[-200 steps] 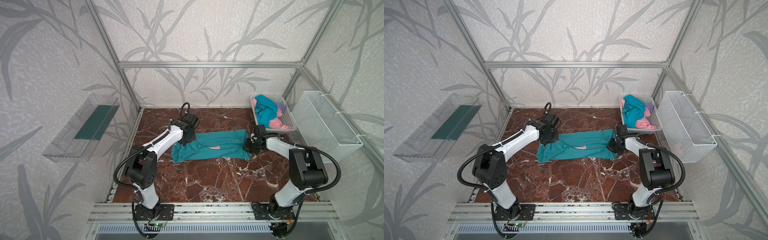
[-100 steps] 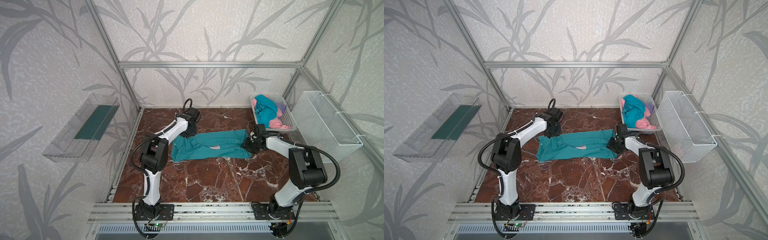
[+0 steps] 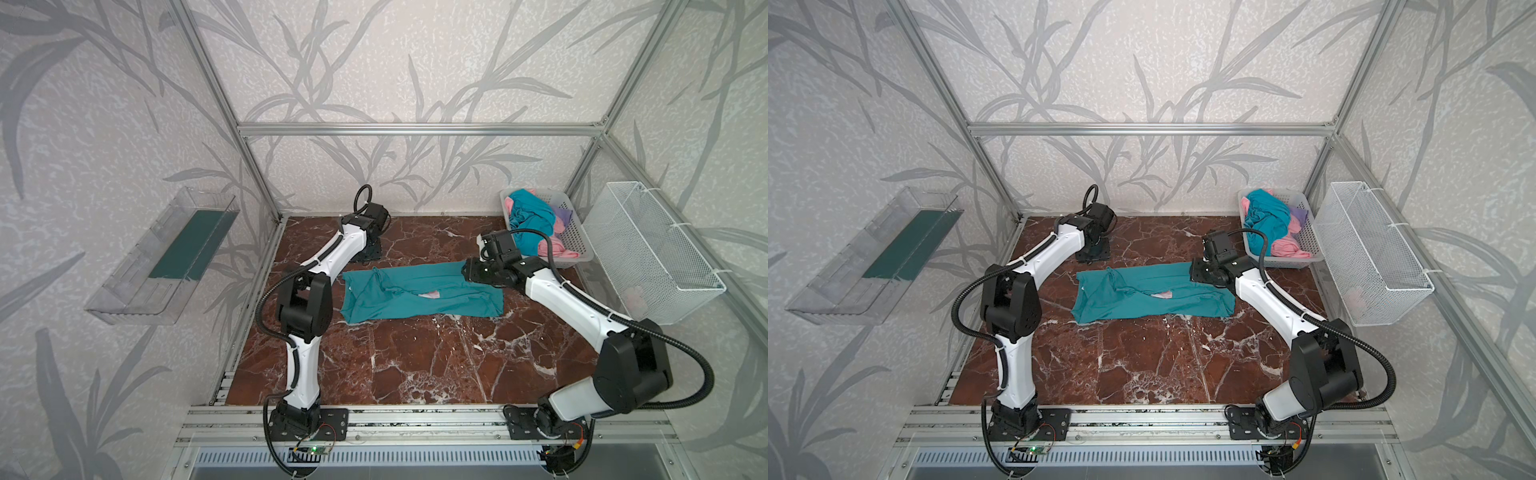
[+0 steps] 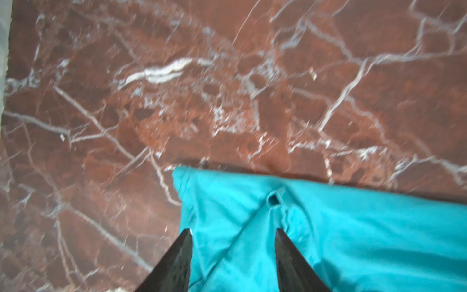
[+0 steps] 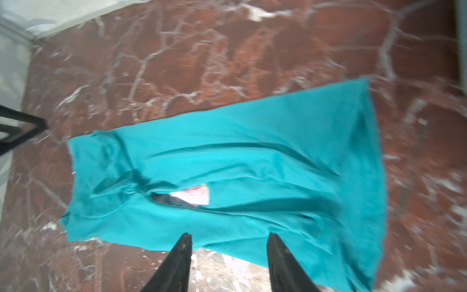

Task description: Fold and stack the t-shirts

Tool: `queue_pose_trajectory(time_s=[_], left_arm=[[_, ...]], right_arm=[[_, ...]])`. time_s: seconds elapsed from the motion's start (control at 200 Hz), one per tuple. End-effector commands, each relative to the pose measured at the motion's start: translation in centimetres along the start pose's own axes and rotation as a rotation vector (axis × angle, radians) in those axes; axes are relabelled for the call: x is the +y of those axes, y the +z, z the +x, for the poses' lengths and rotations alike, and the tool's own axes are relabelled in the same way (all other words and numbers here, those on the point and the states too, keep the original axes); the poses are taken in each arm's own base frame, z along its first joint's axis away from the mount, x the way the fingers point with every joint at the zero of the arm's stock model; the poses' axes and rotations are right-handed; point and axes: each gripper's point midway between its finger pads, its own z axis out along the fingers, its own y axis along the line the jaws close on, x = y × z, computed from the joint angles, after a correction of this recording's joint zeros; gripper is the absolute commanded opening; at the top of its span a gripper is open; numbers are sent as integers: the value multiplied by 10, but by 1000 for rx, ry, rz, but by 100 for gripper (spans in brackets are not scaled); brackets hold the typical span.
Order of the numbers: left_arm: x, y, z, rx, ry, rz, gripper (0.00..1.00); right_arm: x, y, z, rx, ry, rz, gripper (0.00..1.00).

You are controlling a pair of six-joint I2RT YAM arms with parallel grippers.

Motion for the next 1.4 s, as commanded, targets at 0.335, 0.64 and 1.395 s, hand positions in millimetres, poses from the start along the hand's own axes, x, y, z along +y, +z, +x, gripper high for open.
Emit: queue_pose_trajectory(time_s=[0.335, 0.64, 1.395], left_arm=[[35, 42, 38, 111, -61, -43, 56], [51, 63, 64, 182, -104, -56, 56], [75, 57, 81, 215, -162, -65, 56]], right_arm=[[139, 83, 66, 249, -499, -180, 62], [173, 134, 84, 274, -620, -163, 65], [58, 166, -45, 176, -163, 77, 54]])
